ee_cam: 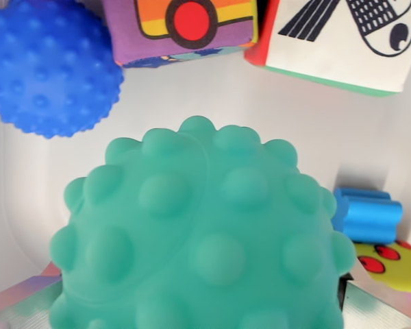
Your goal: Pick an object from the bin
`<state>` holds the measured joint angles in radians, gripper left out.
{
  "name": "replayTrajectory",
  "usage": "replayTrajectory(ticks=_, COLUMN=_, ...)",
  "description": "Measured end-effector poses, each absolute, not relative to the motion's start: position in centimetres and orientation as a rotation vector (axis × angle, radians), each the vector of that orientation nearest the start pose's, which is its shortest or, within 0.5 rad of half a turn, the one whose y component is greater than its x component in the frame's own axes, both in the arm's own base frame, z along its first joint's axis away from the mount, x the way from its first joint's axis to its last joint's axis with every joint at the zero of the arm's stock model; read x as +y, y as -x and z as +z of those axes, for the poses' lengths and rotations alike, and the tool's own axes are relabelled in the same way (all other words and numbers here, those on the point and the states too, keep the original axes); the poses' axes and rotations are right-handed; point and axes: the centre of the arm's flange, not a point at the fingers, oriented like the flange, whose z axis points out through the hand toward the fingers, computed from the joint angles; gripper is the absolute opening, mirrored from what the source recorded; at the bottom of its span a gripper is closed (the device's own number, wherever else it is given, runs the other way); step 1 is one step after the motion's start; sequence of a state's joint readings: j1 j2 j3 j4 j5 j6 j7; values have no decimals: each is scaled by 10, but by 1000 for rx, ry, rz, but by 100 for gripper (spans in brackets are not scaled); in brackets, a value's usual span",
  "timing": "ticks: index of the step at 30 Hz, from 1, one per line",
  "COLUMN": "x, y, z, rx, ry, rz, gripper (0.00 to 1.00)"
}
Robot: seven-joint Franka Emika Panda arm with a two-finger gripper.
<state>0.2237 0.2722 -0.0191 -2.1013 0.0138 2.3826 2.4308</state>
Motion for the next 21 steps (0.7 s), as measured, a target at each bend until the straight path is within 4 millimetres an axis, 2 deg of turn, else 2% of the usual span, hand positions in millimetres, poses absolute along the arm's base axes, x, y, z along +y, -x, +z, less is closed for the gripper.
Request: replayTrajectory(ticks=21, x=118, y=-567, z=370, rx=2820, ry=1371, rz=6, gripper=0)
